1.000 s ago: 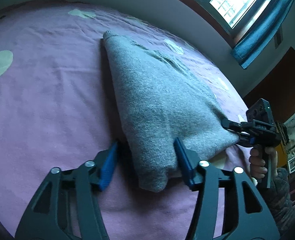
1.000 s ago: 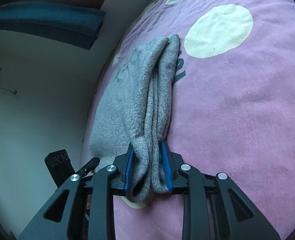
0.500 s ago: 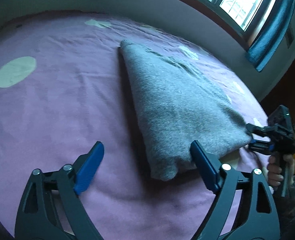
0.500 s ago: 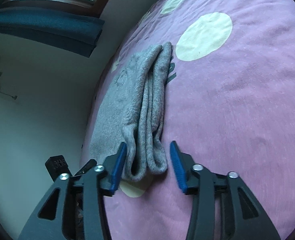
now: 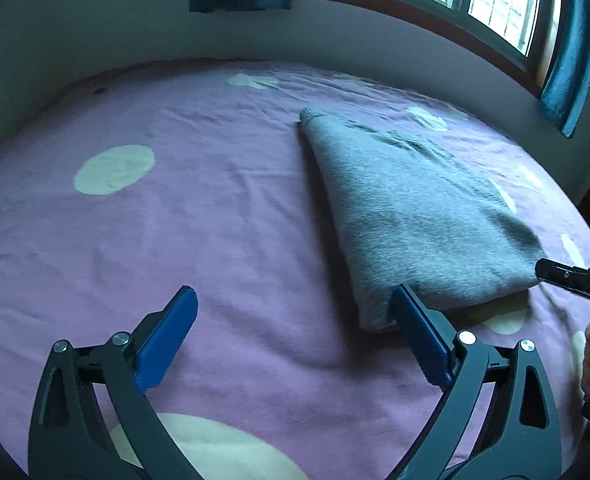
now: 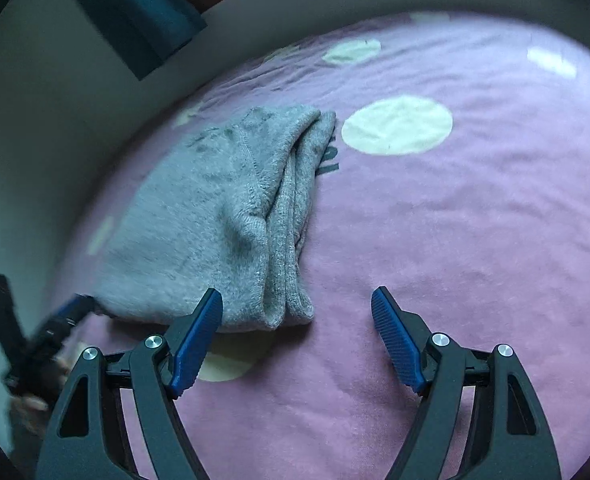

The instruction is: Fold small clothes

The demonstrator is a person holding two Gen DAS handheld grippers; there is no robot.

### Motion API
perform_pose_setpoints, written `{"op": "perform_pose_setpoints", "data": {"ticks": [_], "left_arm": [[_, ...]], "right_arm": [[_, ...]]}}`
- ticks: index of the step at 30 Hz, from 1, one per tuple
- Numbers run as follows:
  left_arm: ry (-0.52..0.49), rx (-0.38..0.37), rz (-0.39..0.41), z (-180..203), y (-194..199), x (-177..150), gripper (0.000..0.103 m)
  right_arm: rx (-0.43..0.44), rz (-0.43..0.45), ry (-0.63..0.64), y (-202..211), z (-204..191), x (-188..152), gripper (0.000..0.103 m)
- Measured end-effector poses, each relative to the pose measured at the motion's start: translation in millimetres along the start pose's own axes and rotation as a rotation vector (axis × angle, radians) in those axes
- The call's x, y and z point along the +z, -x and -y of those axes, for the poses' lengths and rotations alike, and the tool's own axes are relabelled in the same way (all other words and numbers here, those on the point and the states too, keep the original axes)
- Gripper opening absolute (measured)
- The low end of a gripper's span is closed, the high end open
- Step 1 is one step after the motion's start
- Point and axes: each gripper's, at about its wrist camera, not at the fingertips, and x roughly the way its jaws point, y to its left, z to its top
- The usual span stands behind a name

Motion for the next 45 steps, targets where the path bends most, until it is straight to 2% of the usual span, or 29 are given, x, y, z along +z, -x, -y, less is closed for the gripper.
{"op": "perform_pose_setpoints", "data": {"ticks": [5,11,21,45], "left_arm": [[-0.018,0.048,0.003,-1,3,-1,0.099],[-0.027,0.066,0.006,7,4,1,0.1],[-0.03,0.078,0.01,9,5,0,0.1],[-0.008,0.097,0.026,6,9,1,0.1]], "right_arm": [[-0.01,0.009,0.032,2,-6,-4,0.079],[-0.032,0.022,0.038,3,-13,-6,0.079],[-0.073,0.041,0.049,2,-14,-10,0.083],[-0.101,0.041,0.056,1,-16,-13,0.084]]}}
